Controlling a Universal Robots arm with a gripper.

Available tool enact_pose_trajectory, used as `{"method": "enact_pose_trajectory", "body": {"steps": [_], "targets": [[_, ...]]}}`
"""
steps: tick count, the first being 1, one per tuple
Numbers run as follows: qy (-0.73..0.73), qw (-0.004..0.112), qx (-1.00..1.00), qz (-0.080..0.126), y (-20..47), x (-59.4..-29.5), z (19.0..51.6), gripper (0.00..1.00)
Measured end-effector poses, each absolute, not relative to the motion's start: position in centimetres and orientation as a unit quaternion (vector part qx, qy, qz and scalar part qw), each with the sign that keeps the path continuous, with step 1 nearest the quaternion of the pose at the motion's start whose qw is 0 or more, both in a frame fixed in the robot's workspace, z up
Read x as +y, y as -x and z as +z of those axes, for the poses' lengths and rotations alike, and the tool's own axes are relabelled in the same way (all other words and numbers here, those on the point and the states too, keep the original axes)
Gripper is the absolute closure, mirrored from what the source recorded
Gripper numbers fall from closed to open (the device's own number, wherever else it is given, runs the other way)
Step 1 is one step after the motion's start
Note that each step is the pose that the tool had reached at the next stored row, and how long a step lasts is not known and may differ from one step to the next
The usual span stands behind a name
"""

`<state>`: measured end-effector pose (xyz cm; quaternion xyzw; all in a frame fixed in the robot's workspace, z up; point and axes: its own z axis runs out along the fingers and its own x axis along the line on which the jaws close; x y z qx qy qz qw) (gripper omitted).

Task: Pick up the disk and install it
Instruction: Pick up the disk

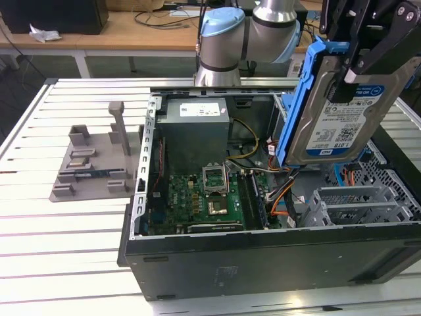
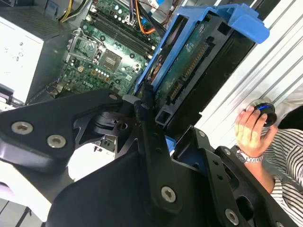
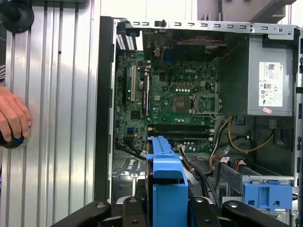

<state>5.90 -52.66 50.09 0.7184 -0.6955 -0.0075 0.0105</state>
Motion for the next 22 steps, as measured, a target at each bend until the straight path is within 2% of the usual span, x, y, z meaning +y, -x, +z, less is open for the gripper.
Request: {"method": "enact_pose_trajectory", "body": {"steps": [22], "targets": [[-0.718, 0.011, -0.696, -0.007, -7.5, -52.7, 49.7, 0.64]]}}
